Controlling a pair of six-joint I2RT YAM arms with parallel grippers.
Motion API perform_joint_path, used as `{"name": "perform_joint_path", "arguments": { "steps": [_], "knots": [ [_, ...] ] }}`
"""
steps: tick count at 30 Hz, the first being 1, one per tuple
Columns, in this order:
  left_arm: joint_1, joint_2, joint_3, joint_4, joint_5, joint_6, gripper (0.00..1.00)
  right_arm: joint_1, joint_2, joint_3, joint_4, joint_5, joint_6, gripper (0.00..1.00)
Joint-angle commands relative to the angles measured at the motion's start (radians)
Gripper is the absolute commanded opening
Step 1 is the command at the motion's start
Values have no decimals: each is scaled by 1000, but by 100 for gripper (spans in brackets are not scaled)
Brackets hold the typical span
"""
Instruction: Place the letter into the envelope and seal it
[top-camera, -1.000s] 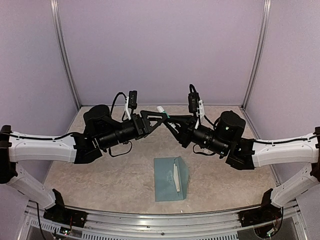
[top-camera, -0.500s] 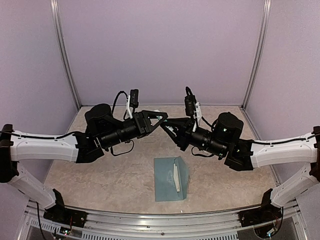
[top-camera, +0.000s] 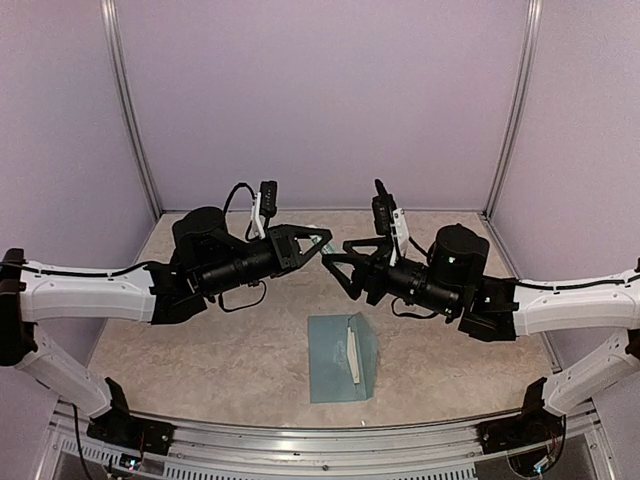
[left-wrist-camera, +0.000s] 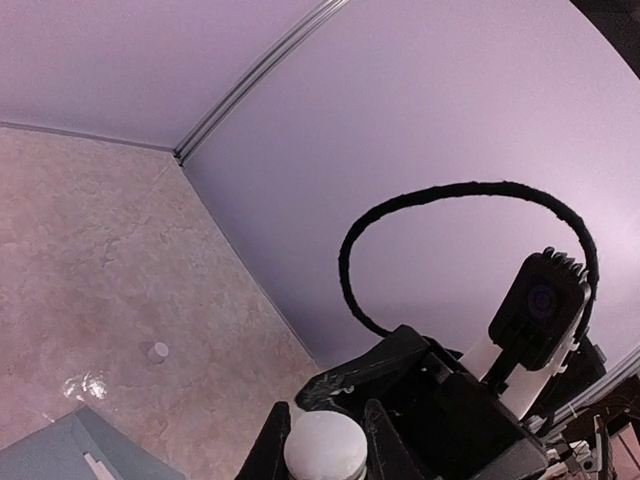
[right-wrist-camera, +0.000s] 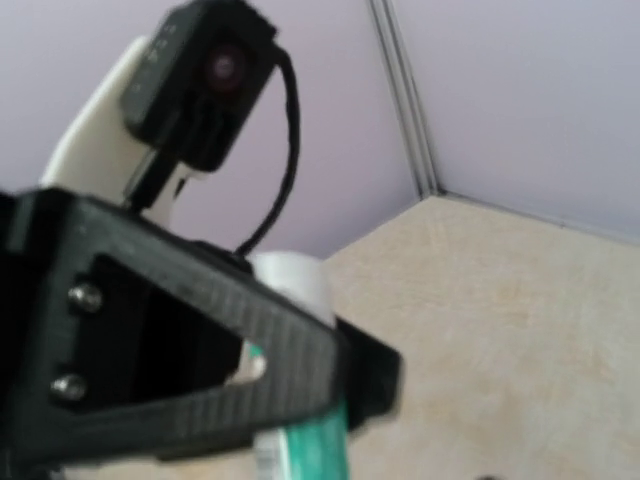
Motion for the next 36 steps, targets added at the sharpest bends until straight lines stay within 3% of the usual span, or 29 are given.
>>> {"name": "perform_joint_path", "arguments": {
  "steps": [1,5,8,11,17,28,36],
  "knots": [
    [37,-49,-33,-151,9,89,9,-2,-103,10,-250,71,57,72],
    [42,-47,-37,-307,12,191,9,-62,-114,7,-511,93,157,75],
    [42,-28,-53,-378,23,230,9,-143,-107,-17,-694,58,245,72],
    [42,4,-75,-397,42,234,9,-220,-101,-71,-773,11,318,67],
    [42,59,-101,-386,33,248,9,-274,-36,-143,-796,-34,376,56],
    [46,197,-127,-303,61,276,8,-273,121,-112,-747,-129,340,30],
    [33,305,-111,-233,54,288,7,-271,161,-100,-687,-190,327,24]
  ]
}}
